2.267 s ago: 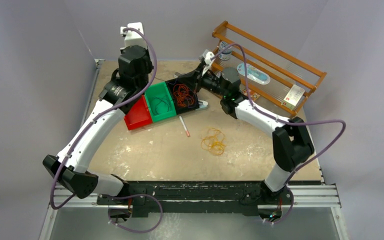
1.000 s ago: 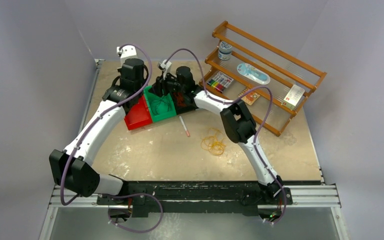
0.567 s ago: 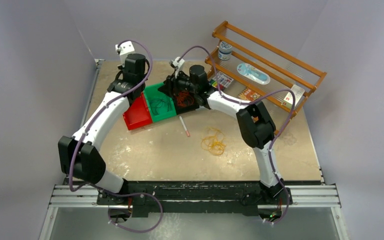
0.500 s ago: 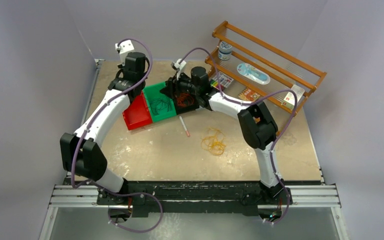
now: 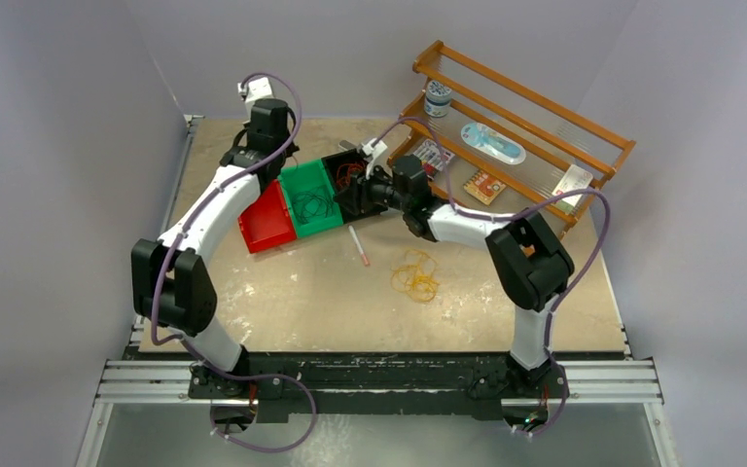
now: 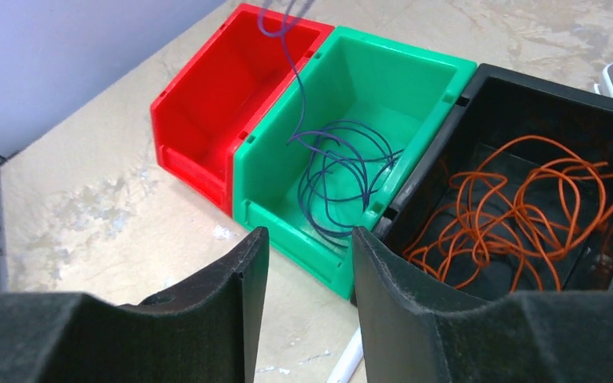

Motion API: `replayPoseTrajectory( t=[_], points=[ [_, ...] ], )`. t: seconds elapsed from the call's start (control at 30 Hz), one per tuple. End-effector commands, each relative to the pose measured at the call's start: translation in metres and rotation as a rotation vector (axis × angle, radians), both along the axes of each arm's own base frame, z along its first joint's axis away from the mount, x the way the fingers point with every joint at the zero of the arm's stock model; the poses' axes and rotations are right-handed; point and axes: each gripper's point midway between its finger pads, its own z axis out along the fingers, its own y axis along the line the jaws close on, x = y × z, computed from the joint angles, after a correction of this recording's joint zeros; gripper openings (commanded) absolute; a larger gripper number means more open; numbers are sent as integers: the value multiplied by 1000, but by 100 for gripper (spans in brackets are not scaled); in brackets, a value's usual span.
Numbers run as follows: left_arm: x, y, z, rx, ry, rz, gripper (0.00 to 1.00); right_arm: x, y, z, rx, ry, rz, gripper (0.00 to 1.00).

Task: Untangle the cables

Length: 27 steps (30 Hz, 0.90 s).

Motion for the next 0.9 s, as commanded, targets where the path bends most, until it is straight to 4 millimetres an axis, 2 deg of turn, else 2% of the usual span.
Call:
replayPoseTrajectory(
  t=[0.0,0.27,0.4,0.53,0.7,0.77,0.87],
  points=[
    [17,-33,16,-121,-72,-135,0,0,-18,53,141,-66,-91,45],
    [26,-60,-20,-207,-29,-224,0,-16,-41,46,143,-50,-129,46],
    [25,-51,-44,-186,21,-166,0,-17,-47,47,138,-56,-142,46],
    [16,-41,-69,-163,70,-129,0,-17,-51,47,129,-62,-151,46],
    [4,-43,-98,-164,126,-119,0,-17,-52,44,125,-60,-154,46],
    [0,-43,-105,-156,141,-116,0,-21,-55,31,107,-38,-157,45],
    [-5,-46,-118,-141,169,-116,0,-22,-57,28,104,-32,-161,45]
  ],
)
